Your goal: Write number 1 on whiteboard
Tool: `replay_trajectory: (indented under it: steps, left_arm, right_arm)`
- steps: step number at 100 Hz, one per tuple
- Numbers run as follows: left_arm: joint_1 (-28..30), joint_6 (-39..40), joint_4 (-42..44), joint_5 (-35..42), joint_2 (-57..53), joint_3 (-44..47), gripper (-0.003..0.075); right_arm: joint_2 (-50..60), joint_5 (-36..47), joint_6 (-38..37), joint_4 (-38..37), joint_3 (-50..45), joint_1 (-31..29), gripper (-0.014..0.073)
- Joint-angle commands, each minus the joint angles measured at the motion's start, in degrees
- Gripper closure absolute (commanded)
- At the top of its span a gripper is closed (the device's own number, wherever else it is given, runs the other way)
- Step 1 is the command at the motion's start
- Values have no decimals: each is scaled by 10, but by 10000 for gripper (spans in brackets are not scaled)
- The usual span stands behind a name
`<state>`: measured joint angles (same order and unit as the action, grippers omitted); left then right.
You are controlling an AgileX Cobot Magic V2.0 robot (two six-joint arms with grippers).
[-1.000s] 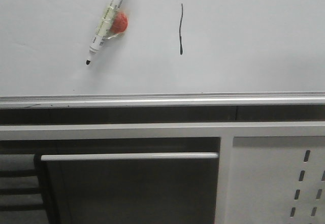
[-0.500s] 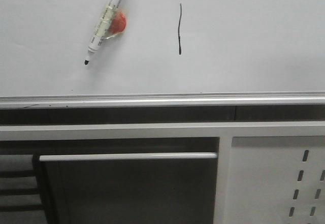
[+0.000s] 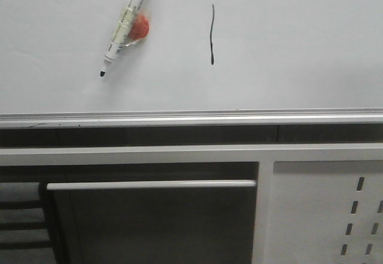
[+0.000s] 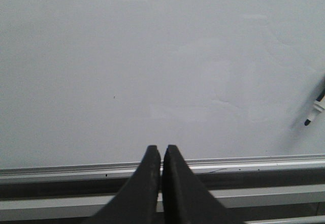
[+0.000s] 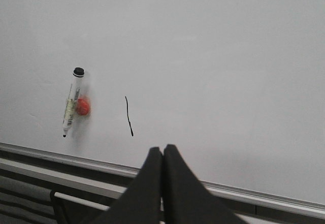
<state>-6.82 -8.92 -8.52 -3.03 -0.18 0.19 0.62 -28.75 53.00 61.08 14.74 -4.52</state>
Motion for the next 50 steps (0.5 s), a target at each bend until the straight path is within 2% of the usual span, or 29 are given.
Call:
replay_trajectory:
  steps: [1, 13, 50]
  left_arm:
    - [4, 19, 6, 30, -14, 24, 741]
    - [4, 19, 29, 23, -14, 24, 741]
    - [4, 19, 29, 13, -13, 23, 741]
  right_arm:
    - [1, 29, 3, 20, 15, -2, 658]
    - [1, 29, 3, 20, 15, -2, 658]
    - [1, 29, 3, 20, 15, -2, 658]
